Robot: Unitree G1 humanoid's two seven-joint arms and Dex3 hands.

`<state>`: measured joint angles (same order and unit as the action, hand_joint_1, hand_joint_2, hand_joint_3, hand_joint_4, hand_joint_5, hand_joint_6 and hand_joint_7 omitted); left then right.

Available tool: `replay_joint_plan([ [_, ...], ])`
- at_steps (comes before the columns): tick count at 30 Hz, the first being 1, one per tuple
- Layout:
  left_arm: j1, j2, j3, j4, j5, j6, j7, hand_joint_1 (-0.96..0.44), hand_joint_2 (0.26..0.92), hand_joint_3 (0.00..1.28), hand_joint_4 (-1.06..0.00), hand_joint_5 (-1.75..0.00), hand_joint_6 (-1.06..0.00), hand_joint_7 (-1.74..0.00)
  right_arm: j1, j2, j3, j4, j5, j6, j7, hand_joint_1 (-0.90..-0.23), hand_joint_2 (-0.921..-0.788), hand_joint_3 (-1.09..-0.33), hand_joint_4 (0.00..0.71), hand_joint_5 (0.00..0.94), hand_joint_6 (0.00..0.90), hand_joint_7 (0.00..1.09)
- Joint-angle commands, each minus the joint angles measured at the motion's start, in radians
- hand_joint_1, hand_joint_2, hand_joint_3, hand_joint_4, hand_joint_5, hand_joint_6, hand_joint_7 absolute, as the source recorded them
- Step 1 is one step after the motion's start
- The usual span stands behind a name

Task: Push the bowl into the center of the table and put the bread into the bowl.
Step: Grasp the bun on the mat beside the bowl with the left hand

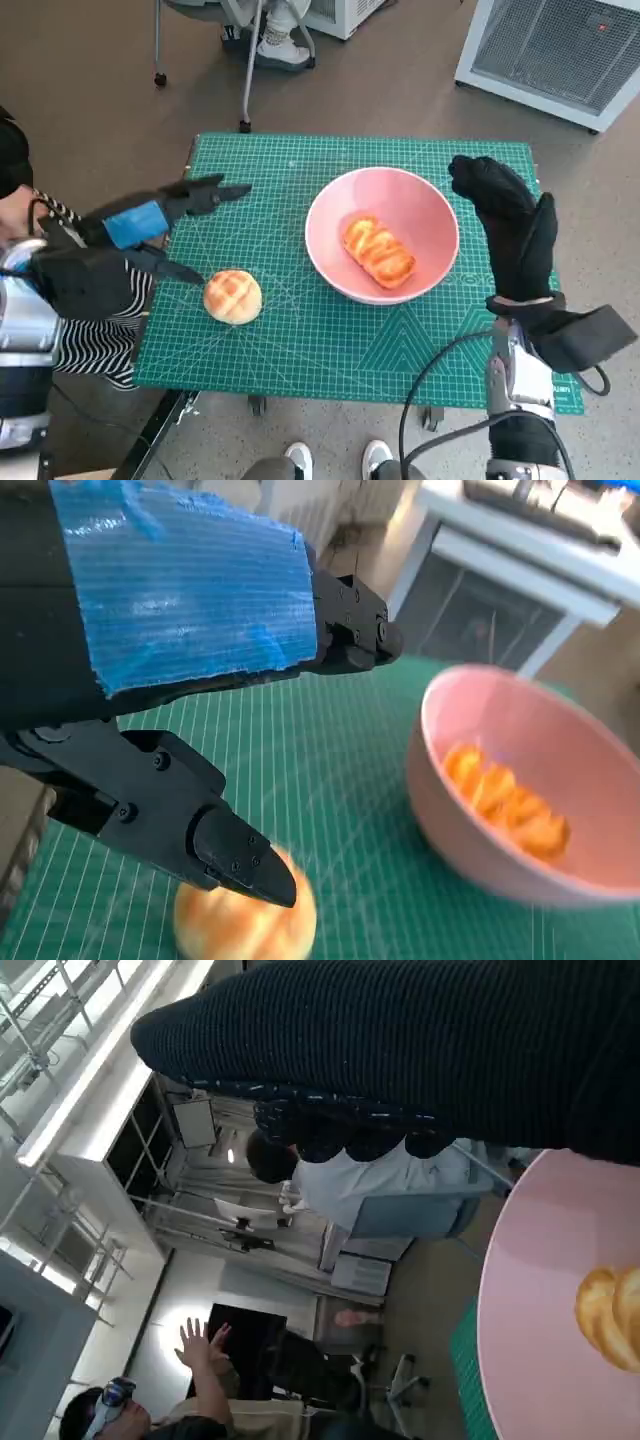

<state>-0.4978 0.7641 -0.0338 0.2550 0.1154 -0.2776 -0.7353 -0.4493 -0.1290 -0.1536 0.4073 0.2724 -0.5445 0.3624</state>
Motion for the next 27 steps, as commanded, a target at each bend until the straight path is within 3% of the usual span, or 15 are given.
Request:
replay_joint_plan([
  [1,0.019,0.014,-0.034,-0.015,0.033,0.009,-0.019,-0.18,0.747,0.00,-0.07,0.00,-0.27,-0.03,0.006,-0.002,0.003,0.021,-0.002,0.021,0.009,-0.729,-0.921,-0.825,0.123,0.000,0.000,0.50],
  [16,-0.046,-0.051,-0.155,0.181,0.072,-0.032,-0.076,-0.14,0.753,0.00,-0.04,0.00,-0.22,0.00,0.002,-0.012,-0.003,0.015,0.008,0.039,0.026,-0.737,-0.921,-0.824,0.121,0.001,0.000,0.50],
  [27,-0.119,-0.114,-0.241,0.429,0.218,-0.153,0.062,-0.13,0.753,0.00,-0.08,-0.01,-0.22,0.00,0.010,-0.021,-0.013,0.006,0.011,0.029,0.026,-0.740,-0.921,-0.817,0.126,0.003,0.004,0.51],
])
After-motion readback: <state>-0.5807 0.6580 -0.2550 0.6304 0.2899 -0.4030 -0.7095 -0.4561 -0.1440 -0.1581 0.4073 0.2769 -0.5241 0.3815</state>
